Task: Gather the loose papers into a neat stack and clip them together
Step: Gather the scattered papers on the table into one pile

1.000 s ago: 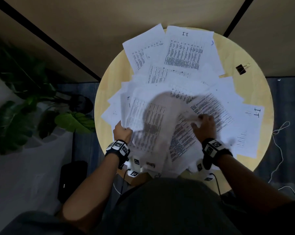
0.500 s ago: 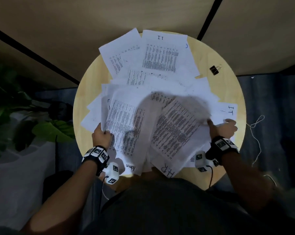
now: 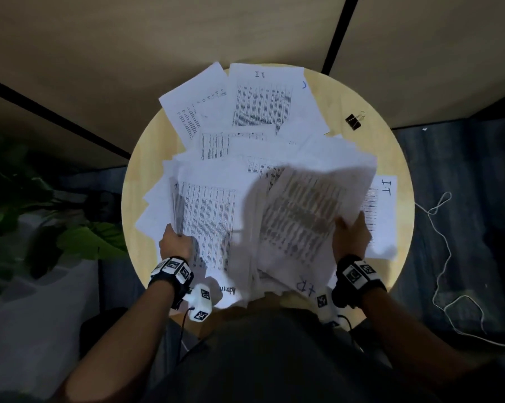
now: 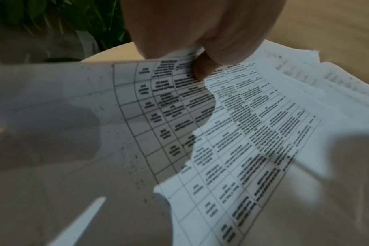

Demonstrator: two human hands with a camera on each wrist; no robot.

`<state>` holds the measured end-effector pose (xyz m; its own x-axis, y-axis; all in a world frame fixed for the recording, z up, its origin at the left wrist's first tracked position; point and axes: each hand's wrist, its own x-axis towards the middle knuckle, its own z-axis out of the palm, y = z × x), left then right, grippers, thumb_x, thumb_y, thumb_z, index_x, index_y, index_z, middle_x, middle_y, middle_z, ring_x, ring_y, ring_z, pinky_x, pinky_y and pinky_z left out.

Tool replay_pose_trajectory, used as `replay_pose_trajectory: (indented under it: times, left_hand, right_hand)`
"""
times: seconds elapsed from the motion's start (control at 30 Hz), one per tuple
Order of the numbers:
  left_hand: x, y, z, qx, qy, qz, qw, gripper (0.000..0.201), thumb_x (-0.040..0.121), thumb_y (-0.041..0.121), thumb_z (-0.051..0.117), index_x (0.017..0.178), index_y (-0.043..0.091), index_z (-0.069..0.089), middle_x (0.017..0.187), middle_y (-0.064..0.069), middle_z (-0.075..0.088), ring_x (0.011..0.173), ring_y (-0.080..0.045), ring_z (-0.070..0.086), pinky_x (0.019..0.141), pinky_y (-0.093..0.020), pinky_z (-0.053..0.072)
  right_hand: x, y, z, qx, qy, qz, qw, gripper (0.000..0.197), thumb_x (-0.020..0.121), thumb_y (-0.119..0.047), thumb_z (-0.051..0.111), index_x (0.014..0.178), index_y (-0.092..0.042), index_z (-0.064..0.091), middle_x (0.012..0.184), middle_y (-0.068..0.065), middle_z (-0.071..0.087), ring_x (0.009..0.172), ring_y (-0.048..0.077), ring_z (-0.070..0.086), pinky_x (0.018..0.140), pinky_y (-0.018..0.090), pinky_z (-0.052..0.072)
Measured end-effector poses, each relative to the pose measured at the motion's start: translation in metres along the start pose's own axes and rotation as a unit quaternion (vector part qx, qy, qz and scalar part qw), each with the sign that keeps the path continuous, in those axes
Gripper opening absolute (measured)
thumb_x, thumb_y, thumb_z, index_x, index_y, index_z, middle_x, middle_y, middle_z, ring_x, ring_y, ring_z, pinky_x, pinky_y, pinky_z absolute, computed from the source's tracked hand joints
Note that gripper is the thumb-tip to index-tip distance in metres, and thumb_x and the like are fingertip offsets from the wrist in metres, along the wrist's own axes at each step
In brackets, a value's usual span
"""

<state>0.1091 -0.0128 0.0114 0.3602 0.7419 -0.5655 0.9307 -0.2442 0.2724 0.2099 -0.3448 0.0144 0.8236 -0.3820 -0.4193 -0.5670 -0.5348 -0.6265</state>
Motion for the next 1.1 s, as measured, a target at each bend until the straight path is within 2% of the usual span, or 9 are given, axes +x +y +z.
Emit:
replay_pose_trajectory:
  times: [0.23, 0.37, 0.43, 0.63, 0.73, 0.83, 0.93, 1.0, 1.1]
  left_hand:
    - [0.009, -0.021, -0.016, -0.005, 0.029, -0.054, 0.998, 0.051, 0.097, 0.005, 0.037, 0.148, 0.005, 0.029, 0.140, -0.030, 0.043, 0.127, -0.047, 0.043, 0.102, -0.052, 0.039]
    - [0.002, -0.017, -0.017, -0.018, 0.004, -0.029, 0.999, 0.047, 0.095, 0.001, 0.042, 0.141, -0.003, 0.035, 0.135, -0.028, 0.050, 0.125, -0.044, 0.047, 0.102, -0.048, 0.039]
    - [0.000, -0.015, -0.013, -0.016, -0.017, -0.005, 1.000, 0.048, 0.097, 0.004, 0.039, 0.144, -0.001, 0.032, 0.142, -0.027, 0.045, 0.130, -0.043, 0.043, 0.105, -0.047, 0.037]
    - [-0.006, -0.003, -0.009, -0.009, -0.037, 0.052, 0.998, 0.048, 0.098, 0.008, 0.040, 0.144, -0.001, 0.031, 0.102, -0.028, 0.056, 0.090, -0.035, 0.060, 0.084, -0.045, 0.049]
    - [-0.003, -0.001, -0.007, -0.018, -0.034, 0.054, 0.998, 0.052, 0.098, 0.011, 0.040, 0.148, 0.003, 0.027, 0.119, -0.030, 0.059, 0.102, -0.041, 0.061, 0.089, -0.046, 0.048]
    - [-0.002, 0.000, -0.005, -0.042, -0.023, 0.048, 0.998, 0.046, 0.095, 0.009, 0.040, 0.140, 0.004, 0.040, 0.116, -0.027, 0.062, 0.096, -0.040, 0.063, 0.080, -0.040, 0.053]
    - [-0.007, 0.003, -0.008, -0.092, -0.024, 0.023, 0.995, 0.014, 0.090, 0.002, 0.045, 0.100, 0.004, 0.054, 0.074, -0.012, 0.058, 0.061, -0.026, 0.055, 0.048, -0.024, 0.045]
    - [-0.009, 0.005, -0.008, -0.125, -0.030, -0.002, 0.992, 0.007, 0.089, 0.001, 0.049, 0.086, 0.006, 0.050, 0.067, -0.006, 0.050, 0.053, -0.015, 0.046, 0.037, -0.018, 0.039]
    - [-0.005, 0.001, -0.006, -0.180, -0.048, -0.034, 0.982, 0.015, 0.085, 0.007, 0.062, 0.096, 0.000, 0.054, 0.077, -0.012, 0.055, 0.066, -0.024, 0.053, 0.048, -0.022, 0.045]
  right_hand:
    - [0.023, 0.015, -0.010, -0.059, 0.023, -0.046, 0.997, 0.045, 0.095, -0.007, 0.049, 0.140, -0.011, 0.046, 0.134, 0.018, 0.054, 0.120, 0.035, 0.054, 0.102, 0.043, 0.044]
    - [0.020, 0.011, -0.003, 0.056, -0.064, 0.060, 0.995, 0.065, 0.085, -0.018, 0.070, 0.141, -0.011, 0.038, 0.118, 0.012, 0.061, 0.108, 0.026, 0.060, 0.088, 0.034, 0.047]
    - [0.018, 0.001, -0.001, 0.024, -0.055, 0.048, 0.997, 0.048, 0.084, -0.017, 0.069, 0.127, -0.006, 0.052, 0.117, 0.019, 0.064, 0.107, 0.033, 0.061, 0.081, 0.029, 0.043]
    - [0.005, -0.054, -0.020, -0.060, 0.108, -0.195, 0.973, 0.027, 0.099, -0.020, 0.045, 0.111, 0.002, 0.053, 0.101, 0.026, 0.066, 0.090, 0.042, 0.063, 0.070, 0.039, 0.045]
    - [-0.005, -0.087, -0.037, -0.017, 0.146, -0.292, 0.945, 0.028, 0.099, -0.021, 0.047, 0.109, 0.003, 0.055, 0.095, 0.024, 0.067, 0.082, 0.038, 0.063, 0.064, 0.031, 0.037]
    - [-0.009, -0.118, -0.055, 0.082, 0.169, -0.308, 0.933, 0.032, 0.096, -0.020, 0.053, 0.112, 0.007, 0.056, 0.089, 0.009, 0.068, 0.074, 0.015, 0.055, 0.065, 0.022, 0.033]
    - [-0.001, -0.140, -0.063, 0.191, 0.197, -0.297, 0.914, 0.041, 0.090, -0.030, 0.061, 0.118, -0.001, 0.056, 0.088, -0.029, 0.058, 0.081, -0.016, 0.053, 0.077, 0.017, 0.045]
    - [0.005, -0.148, -0.058, 0.226, 0.168, -0.282, 0.917, 0.046, 0.087, -0.035, 0.066, 0.116, -0.001, 0.055, 0.091, -0.019, 0.059, 0.087, -0.019, 0.054, 0.083, 0.013, 0.048]
    - [0.013, -0.132, -0.030, 0.138, 0.040, -0.235, 0.961, 0.051, 0.082, -0.036, 0.070, 0.117, -0.001, 0.057, 0.105, 0.009, 0.067, 0.096, 0.010, 0.061, 0.081, 0.018, 0.050]
